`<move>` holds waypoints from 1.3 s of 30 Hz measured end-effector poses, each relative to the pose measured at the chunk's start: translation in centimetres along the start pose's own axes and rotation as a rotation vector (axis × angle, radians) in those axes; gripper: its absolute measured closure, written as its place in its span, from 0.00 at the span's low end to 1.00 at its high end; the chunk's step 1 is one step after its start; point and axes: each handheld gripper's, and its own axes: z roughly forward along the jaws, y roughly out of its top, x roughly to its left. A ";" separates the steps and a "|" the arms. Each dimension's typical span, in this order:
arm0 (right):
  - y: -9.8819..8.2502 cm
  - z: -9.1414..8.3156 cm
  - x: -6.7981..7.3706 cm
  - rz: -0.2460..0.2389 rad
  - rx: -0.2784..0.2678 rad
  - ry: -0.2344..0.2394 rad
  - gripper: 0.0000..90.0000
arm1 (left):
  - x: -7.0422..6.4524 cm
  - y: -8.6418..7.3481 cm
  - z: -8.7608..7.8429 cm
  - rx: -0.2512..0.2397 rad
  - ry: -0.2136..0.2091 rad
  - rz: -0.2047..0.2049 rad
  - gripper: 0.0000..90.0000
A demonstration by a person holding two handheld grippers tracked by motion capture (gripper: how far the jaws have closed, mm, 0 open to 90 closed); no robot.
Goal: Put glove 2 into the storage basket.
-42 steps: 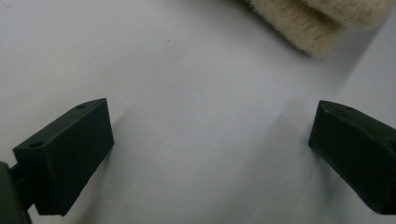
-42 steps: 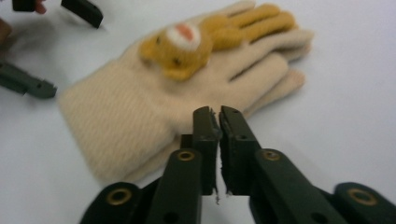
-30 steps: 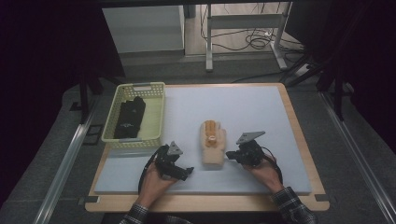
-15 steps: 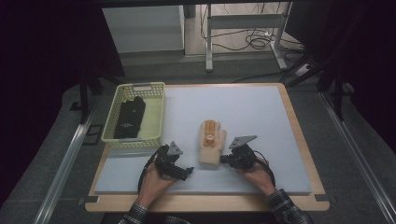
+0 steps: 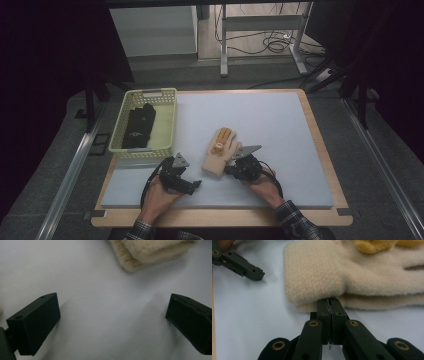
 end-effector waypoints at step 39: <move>-2.7 -4.9 -2.8 0.047 -0.025 -0.193 0.44 | 0.3 -0.4 -0.1 -0.009 -0.010 -0.003 0.00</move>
